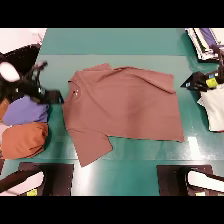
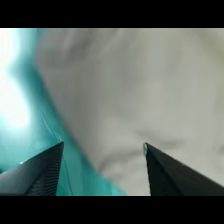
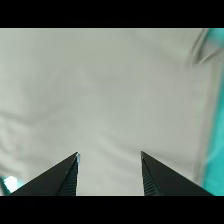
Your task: Fold the shirts.
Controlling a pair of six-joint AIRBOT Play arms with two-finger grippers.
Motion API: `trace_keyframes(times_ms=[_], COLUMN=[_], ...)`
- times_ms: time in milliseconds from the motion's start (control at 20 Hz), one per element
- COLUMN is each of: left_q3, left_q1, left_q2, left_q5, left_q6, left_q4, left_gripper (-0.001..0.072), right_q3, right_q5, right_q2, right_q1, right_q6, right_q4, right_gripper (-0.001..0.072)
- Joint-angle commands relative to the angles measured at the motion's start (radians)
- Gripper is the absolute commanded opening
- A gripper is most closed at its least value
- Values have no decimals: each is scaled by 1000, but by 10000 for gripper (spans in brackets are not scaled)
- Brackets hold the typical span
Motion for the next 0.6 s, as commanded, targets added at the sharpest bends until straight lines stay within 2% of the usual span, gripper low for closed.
trace_keyframes(times_ms=[0, 200, 450, 550], left_q3=[-307, -479, -534, -541], left_q1=[8, 8, 1, -43], left_q2=[159, 195, 192, 188], left_q5=[30, 147, 295, 339], left_q6=[-46, -40, -8, -8], left_q4=[-19, -124, -263, -283], left_gripper=[592, 592, 592, 591], right_q3=[-188, -262, -281, -281], right_q5=[-33, -73, -78, -78], right_q2=[121, 197, 255, 274], right_q1=[-24, -23, -23, -23], right_q6=[-26, -26, -26, -26], right_q4=[86, 94, 92, 93], right_gripper=[431, 431, 431, 430])
